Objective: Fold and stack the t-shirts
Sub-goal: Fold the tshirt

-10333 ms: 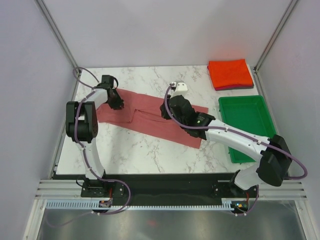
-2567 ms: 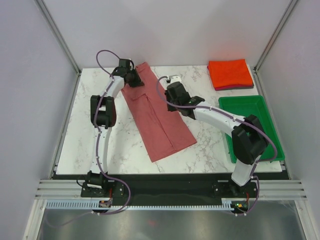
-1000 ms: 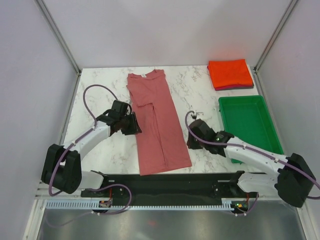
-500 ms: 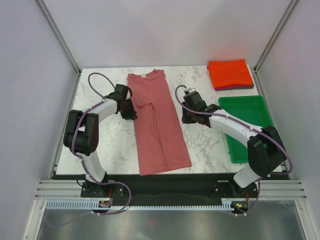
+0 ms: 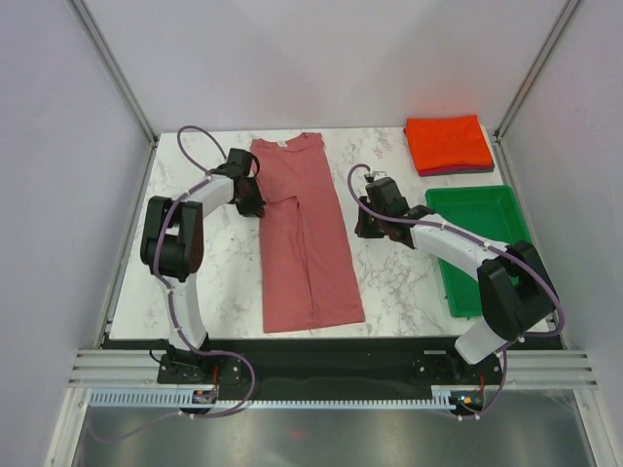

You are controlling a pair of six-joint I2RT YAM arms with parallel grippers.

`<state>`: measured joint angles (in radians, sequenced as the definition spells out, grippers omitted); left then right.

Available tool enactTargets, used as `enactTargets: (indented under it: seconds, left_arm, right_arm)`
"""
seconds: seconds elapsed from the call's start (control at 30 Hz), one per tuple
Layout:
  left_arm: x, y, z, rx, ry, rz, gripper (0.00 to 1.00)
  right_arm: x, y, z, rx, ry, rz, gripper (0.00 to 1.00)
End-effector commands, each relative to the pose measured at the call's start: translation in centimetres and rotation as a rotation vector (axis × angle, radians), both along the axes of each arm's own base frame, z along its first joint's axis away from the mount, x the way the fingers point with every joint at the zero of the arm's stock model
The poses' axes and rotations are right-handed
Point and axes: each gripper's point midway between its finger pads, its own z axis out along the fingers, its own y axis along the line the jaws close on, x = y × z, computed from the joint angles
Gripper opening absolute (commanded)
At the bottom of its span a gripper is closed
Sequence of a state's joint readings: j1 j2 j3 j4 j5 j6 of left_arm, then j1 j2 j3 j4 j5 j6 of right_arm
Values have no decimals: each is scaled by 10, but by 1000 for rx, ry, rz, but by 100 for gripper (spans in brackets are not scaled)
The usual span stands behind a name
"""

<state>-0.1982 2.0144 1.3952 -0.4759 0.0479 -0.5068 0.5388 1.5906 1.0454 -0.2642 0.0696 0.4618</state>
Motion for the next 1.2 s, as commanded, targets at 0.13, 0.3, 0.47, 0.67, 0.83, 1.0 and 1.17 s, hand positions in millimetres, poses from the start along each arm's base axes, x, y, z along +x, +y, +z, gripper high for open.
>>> enactTargets:
  seconds: [0.13,0.3,0.47,0.67,0.83,1.0,1.17]
  left_arm:
    - [42,35,-8,83,-11,16,16]
    - [42,31,34,36,-56,-9,20]
    - [3,15,74,-55,-95,-133,31]
    - [-81,2,84,-206,-41,-136,37]
    - [-147,5,61,-237,18,-97,41]
    - [-180,7,63,-268,-32,-57,48]
    - [-205,8,48,-266,-8,-62,48]
  right_arm:
    - [1,7,-1,100,-3,-9,29]
    - [-9,12,1,153,23,-2,34]
    - [-41,12,-9,199,85,-7,39]
    - [-103,32,-27,249,153,66,41]
    - [-145,48,-32,288,181,114,43]
    - [-163,48,-35,283,196,115,43]
    - [-183,52,-50,261,228,129,42]
